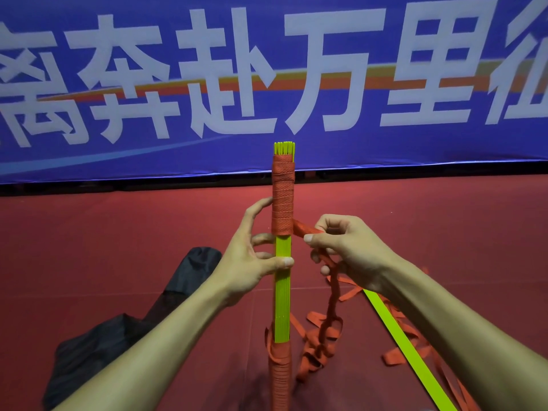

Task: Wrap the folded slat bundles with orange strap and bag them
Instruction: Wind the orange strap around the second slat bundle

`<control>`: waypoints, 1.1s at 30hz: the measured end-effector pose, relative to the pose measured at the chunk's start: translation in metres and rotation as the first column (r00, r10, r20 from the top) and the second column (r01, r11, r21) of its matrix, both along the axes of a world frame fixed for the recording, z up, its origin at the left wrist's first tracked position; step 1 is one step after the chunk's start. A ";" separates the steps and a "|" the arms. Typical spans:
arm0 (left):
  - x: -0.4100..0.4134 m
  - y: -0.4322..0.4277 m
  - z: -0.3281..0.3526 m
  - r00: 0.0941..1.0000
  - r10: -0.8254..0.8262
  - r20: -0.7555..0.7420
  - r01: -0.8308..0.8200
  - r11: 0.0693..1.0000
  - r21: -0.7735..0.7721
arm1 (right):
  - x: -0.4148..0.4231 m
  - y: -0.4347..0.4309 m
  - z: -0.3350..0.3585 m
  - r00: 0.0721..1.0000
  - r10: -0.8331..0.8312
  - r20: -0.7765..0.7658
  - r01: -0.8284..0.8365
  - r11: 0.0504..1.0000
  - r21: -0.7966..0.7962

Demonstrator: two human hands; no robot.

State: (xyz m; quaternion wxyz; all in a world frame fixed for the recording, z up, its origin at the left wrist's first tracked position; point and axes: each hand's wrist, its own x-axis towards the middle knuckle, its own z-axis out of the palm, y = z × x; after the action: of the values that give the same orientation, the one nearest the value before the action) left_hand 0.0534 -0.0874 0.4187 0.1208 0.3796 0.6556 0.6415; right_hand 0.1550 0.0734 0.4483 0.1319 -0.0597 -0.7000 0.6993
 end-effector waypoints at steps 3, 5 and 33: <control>0.004 0.001 0.000 0.998 0.022 -0.062 -0.023 1.000 -0.010 | -0.003 -0.005 -0.003 0.996 -0.083 -0.041 0.086 0.995 0.053; 0.006 0.003 0.000 0.994 0.043 -0.103 -0.046 0.999 -0.024 | -0.004 -0.007 -0.004 0.989 -0.130 -0.074 0.136 0.987 0.082; 0.008 -0.006 0.011 0.963 -0.260 0.073 0.264 0.962 -0.063 | 0.001 -0.003 0.006 0.961 -0.205 -0.184 0.233 0.961 0.151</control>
State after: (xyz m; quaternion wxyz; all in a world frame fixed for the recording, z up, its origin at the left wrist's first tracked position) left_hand 0.0618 -0.0934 0.4292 0.2392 0.4376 0.6183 0.6074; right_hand 0.1558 0.0708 0.4539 0.2713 -0.0668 -0.7330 0.6202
